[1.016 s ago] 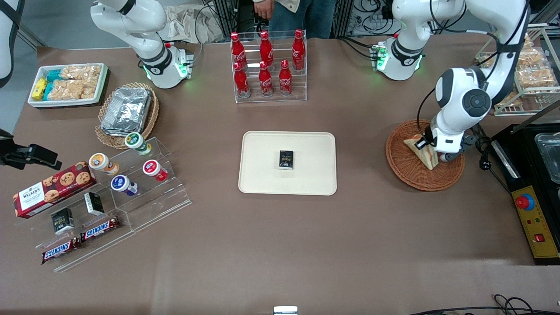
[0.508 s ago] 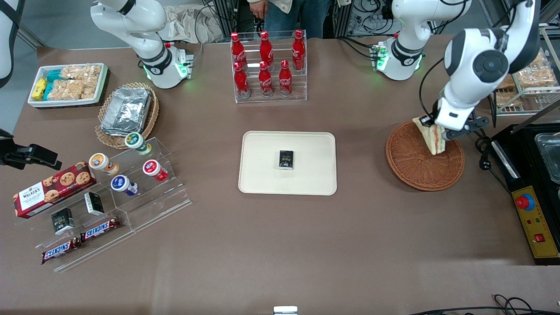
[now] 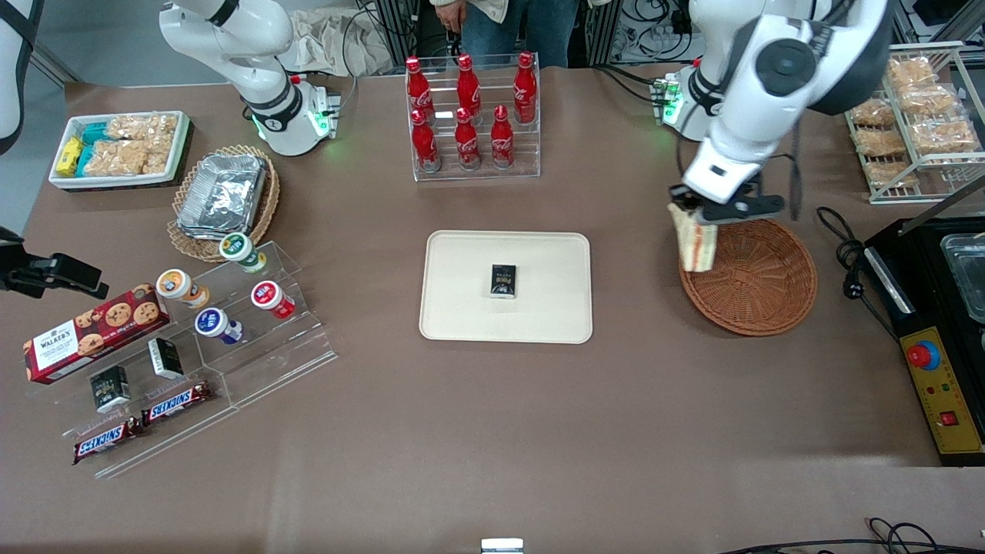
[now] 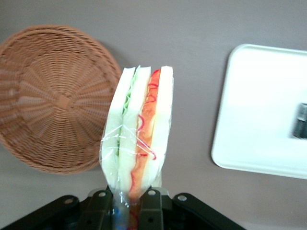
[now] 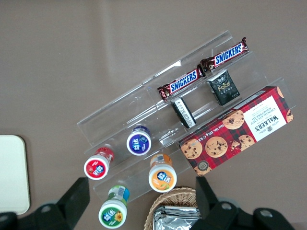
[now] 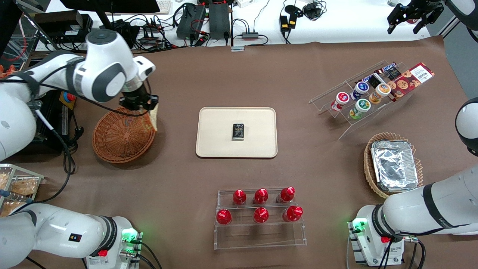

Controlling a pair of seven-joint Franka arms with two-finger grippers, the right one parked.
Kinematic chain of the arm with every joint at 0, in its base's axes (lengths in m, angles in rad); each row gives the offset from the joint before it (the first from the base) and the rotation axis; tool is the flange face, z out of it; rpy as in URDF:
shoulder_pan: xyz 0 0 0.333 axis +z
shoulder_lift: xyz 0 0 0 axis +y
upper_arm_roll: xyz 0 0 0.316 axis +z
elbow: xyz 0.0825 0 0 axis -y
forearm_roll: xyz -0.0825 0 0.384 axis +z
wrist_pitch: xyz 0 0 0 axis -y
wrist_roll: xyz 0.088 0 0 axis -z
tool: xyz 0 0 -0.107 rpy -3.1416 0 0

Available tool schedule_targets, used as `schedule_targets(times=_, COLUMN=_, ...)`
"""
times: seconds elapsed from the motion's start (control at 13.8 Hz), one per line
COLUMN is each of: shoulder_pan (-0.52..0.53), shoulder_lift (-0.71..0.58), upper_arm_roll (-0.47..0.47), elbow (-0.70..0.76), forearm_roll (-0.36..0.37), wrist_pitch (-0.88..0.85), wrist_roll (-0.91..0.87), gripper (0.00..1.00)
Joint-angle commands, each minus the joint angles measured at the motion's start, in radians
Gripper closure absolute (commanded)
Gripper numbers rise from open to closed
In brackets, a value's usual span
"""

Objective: Place sandwich from basket to tray
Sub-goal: 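Lift the sandwich and carry it toward the white tray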

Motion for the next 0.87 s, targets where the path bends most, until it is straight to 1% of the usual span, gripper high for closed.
schedule_targets(times=0.0, shoulder_pan=-0.084, shoulder_lift=0.074, upper_arm_roll=0.011, elbow=0.061, forearm_roll=-0.015, wrist_pitch=-0.014, wrist_roll=-0.019, gripper=1.0)
schedule_targets(times=0.22, shoulder_pan=-0.156, shoulder_lift=0.169, upper_arm_roll=0.011, elbow=0.117, forearm_roll=-0.015, wrist_pitch=0.019, wrist_roll=-0.021, gripper=1.0)
schedule_targets(times=0.44, shoulder_pan=-0.203, shoulder_lift=0.228, upper_arm_roll=0.012, elbow=0.074, forearm_roll=-0.014, wrist_pitch=0.179, wrist_roll=-0.03, gripper=1.0)
schedule_targets(times=0.65, shoulder_pan=-0.226, shoulder_lift=0.369, upper_arm_roll=0.011, elbow=0.074, forearm_roll=-0.023, wrist_pitch=0.308, wrist_roll=-0.041, gripper=1.0)
schedule_targets(times=0.8, shoulder_pan=-0.231, shoulder_lift=0.439, upper_arm_roll=0.011, elbow=0.075, forearm_roll=-0.037, wrist_pitch=0.38, wrist_roll=-0.105, gripper=1.0)
